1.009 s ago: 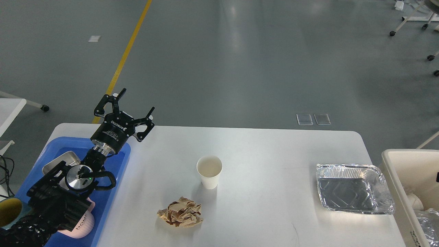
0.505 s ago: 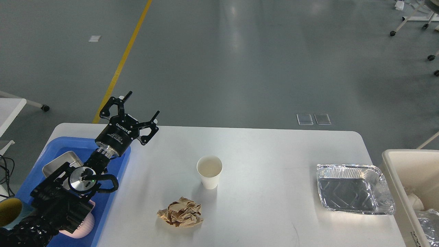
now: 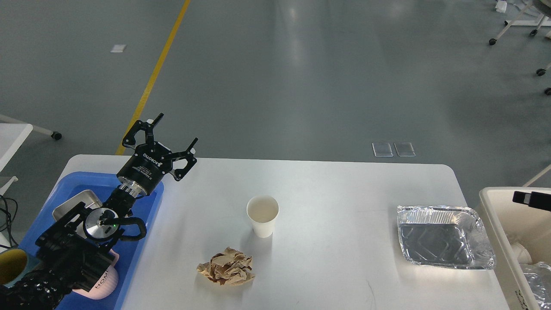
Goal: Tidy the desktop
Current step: 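Move the right gripper out and around toward the foil tray's edge, then grasp the edge of the aluminium foil tray with the right gripper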
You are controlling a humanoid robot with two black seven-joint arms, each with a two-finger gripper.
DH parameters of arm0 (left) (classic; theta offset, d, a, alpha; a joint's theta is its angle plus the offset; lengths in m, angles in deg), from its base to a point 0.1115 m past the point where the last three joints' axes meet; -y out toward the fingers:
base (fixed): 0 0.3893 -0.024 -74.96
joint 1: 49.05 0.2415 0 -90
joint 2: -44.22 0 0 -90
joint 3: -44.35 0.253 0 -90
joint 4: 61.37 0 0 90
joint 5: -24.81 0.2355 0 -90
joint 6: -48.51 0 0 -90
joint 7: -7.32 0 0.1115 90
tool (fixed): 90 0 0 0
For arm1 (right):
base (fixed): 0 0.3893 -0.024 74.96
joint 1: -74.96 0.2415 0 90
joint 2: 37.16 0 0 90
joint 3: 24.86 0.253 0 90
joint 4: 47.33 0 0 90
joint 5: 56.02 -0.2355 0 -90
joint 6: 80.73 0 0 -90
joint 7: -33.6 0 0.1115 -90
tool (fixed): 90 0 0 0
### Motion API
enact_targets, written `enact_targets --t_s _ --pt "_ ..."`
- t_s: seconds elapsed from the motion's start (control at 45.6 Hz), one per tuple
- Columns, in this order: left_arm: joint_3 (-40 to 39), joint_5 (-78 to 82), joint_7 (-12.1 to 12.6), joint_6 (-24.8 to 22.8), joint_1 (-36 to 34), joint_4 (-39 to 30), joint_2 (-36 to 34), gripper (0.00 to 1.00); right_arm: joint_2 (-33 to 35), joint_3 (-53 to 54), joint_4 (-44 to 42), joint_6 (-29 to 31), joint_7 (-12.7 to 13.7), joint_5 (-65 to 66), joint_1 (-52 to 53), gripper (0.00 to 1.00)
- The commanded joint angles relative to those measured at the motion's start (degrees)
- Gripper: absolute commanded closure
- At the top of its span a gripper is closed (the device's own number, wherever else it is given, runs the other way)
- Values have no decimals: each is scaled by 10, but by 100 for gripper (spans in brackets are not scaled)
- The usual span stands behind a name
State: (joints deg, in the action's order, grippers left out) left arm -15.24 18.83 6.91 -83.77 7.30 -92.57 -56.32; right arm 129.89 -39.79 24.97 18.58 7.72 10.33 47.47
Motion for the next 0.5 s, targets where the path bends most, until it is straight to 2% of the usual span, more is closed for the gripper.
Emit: enact_targets --t_s 0.0,0.11,0.483 --pt "0 0 2 0 2 0 -3 3 -71 0 -82 -1 -4 2 -20 0" --pt "0 0 2 0 3 0 -4 3 -131 -1 -135 -6 -4 5 -56 0" --pt "1 0 3 1 2 0 -17 3 -261 -4 -282 -45 -8 6 -136 0"
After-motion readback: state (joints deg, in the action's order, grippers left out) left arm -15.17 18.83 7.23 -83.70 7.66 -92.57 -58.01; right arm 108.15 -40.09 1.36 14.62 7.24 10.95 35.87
